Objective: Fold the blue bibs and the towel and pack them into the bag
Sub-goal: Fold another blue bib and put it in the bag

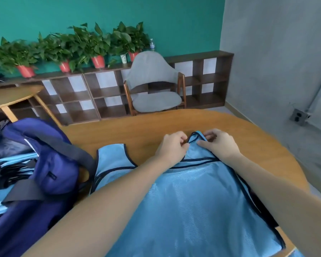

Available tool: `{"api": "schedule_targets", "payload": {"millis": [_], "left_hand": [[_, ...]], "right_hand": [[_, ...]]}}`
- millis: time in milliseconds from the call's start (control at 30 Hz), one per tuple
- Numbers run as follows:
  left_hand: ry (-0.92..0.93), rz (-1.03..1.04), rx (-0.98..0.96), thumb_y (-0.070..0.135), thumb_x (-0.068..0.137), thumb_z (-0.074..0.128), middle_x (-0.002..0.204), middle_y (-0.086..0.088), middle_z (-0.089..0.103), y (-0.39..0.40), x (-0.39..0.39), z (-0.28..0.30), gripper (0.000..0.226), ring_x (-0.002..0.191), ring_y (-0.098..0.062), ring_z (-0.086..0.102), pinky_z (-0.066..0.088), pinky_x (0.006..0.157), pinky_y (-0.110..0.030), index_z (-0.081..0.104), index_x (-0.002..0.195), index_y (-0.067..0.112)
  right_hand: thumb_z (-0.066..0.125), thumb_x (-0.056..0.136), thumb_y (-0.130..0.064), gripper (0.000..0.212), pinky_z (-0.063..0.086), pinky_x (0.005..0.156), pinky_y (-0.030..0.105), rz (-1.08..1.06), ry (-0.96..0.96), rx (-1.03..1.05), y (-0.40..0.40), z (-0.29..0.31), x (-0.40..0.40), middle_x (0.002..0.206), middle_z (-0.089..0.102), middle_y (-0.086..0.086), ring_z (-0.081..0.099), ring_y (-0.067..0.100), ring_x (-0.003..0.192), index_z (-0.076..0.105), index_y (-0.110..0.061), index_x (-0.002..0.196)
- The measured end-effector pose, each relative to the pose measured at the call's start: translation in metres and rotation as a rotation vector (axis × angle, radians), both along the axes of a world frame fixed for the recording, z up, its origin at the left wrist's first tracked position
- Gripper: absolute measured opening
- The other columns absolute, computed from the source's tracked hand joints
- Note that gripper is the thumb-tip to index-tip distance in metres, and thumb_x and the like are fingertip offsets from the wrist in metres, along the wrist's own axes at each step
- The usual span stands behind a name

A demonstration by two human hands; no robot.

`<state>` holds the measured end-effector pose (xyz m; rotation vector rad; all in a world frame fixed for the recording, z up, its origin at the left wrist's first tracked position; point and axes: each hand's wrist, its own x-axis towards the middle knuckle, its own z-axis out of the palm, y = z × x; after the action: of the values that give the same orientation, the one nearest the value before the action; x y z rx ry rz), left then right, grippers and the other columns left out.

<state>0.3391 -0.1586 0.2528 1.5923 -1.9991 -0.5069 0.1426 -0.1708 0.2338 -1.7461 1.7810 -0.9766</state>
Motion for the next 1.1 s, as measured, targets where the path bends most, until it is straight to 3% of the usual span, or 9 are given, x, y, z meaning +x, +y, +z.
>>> {"api": "schedule_targets", "payload": {"millis": [200, 333, 400, 533, 633, 767, 967, 1100], "left_hand": [[0.079, 0.088, -0.064, 0.029, 0.09, 0.072, 0.102, 0.009, 0.072, -0.032, -0.033, -0.02, 0.016, 0.096, -0.015, 0.066, 0.057, 0.084, -0.036, 0.073, 0.106, 0.027], [0.275, 0.158, -0.056, 0.02, 0.091, 0.073, 0.081, 0.021, 0.067, -0.04, -0.028, -0.029, 0.007, 0.081, 0.002, 0.066, 0.052, 0.074, -0.015, 0.076, 0.095, 0.024], [0.314, 0.152, -0.055, 0.021, 0.09, 0.075, 0.08, 0.021, 0.067, -0.041, -0.025, -0.031, 0.005, 0.077, 0.007, 0.064, 0.045, 0.068, -0.004, 0.076, 0.092, 0.025], [0.26, 0.11, -0.137, 0.031, 0.085, 0.08, 0.088, 0.015, 0.068, -0.046, -0.029, -0.032, 0.008, 0.078, 0.002, 0.062, 0.047, 0.068, -0.012, 0.075, 0.091, 0.029], [0.257, 0.107, -0.21, 0.033, 0.082, 0.082, 0.092, 0.014, 0.064, -0.048, -0.032, -0.032, 0.013, 0.077, 0.004, 0.057, 0.039, 0.066, -0.007, 0.074, 0.092, 0.029], [0.288, 0.115, -0.235, 0.031, 0.082, 0.082, 0.09, 0.013, 0.064, -0.046, -0.032, -0.031, 0.01, 0.075, 0.003, 0.056, 0.04, 0.065, -0.007, 0.074, 0.087, 0.027], [0.454, 0.203, -0.124, 0.033, 0.089, 0.074, 0.082, 0.007, 0.07, -0.047, -0.03, -0.026, 0.015, 0.075, -0.006, 0.063, 0.049, 0.07, -0.021, 0.074, 0.084, 0.019], [0.539, 0.222, -0.074, 0.031, 0.091, 0.071, 0.074, 0.01, 0.069, -0.047, -0.027, -0.025, 0.017, 0.07, -0.003, 0.061, 0.045, 0.07, -0.021, 0.074, 0.082, 0.017]], "right_hand": [[0.077, 0.081, -0.036, 0.041, 0.051, 0.084, 0.032, 0.112, 0.066, -0.101, -0.038, -0.006, -0.001, 0.102, 0.064, -0.015, 0.057, 0.006, 0.085, 0.065, -0.037, 0.119], [0.072, 0.088, -0.03, 0.007, 0.046, 0.074, 0.019, 0.165, 0.05, -0.161, -0.051, -0.008, 0.001, 0.083, 0.07, -0.018, 0.06, -0.001, 0.076, 0.078, -0.027, 0.091], [0.075, 0.089, -0.032, 0.013, 0.044, 0.066, 0.012, 0.157, -0.054, -0.187, -0.051, -0.008, 0.0, 0.075, 0.072, -0.013, 0.061, -0.001, 0.07, 0.078, -0.022, 0.081], [0.077, 0.089, -0.032, 0.016, 0.047, 0.066, 0.012, 0.163, -0.316, -0.109, -0.049, -0.004, -0.004, 0.077, 0.075, -0.007, 0.064, 0.0, 0.07, 0.078, -0.018, 0.081], [0.077, 0.089, -0.028, 0.02, 0.049, 0.067, 0.014, 0.167, -0.423, -0.082, -0.051, -0.001, -0.001, 0.079, 0.077, 0.001, 0.066, 0.003, 0.07, 0.078, -0.01, 0.082], [0.077, 0.089, -0.027, 0.023, 0.05, 0.064, 0.018, 0.162, -0.501, -0.062, -0.05, 0.001, 0.002, 0.073, 0.075, 0.002, 0.065, 0.006, 0.066, 0.076, -0.007, 0.078], [0.076, 0.09, -0.027, 0.029, 0.053, 0.077, 0.025, 0.111, -0.569, -0.061, -0.047, 0.003, -0.002, 0.075, 0.074, -0.002, 0.068, 0.006, 0.076, 0.07, -0.007, 0.071], [0.073, 0.092, -0.027, 0.037, 0.047, 0.068, 0.024, 0.064, -0.691, -0.018, -0.047, 0.006, -0.006, 0.061, 0.058, -0.002, 0.056, 0.008, 0.06, 0.056, -0.014, 0.061]]}}
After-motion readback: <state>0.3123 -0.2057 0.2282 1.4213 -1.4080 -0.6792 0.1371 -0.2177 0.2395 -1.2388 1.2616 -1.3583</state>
